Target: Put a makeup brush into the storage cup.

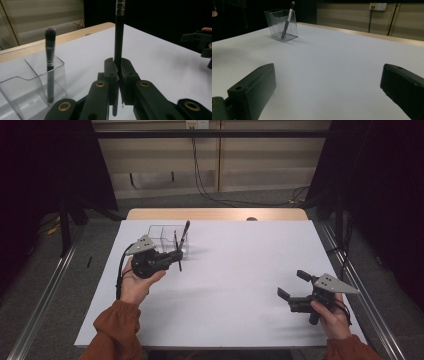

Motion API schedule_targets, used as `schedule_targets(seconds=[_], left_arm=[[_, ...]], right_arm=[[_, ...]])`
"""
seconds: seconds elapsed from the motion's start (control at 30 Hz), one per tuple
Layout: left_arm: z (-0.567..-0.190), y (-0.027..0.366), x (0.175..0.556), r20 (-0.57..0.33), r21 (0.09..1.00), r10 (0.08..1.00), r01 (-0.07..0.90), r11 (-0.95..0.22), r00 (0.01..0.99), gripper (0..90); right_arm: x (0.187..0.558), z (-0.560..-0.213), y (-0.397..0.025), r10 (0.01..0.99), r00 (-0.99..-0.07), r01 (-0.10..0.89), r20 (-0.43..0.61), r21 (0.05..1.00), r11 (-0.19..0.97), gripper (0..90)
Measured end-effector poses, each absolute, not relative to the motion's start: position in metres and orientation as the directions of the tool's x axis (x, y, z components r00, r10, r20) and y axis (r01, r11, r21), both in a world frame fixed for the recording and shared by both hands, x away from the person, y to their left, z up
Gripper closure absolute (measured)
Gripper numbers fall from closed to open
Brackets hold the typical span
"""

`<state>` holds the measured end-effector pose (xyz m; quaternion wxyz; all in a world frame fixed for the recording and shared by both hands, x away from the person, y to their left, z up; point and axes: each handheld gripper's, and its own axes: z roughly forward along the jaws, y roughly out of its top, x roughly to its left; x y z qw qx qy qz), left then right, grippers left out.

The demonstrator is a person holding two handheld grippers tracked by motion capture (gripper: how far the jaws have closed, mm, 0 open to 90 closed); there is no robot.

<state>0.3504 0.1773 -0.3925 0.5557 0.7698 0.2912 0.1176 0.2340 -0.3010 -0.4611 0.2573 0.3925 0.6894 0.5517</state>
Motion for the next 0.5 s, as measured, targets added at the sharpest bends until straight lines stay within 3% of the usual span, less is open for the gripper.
schedule_targets(seconds=[0.5], left_arm=[[-0.373,0.181,0.386,-0.117,0.934,0.645,0.304,-0.187,0.755,85.7]], right_arm=[[0.23,-0.462,-0.3,0.824,-0.563,0.252,0.069,0.964,0.091,0.0]])
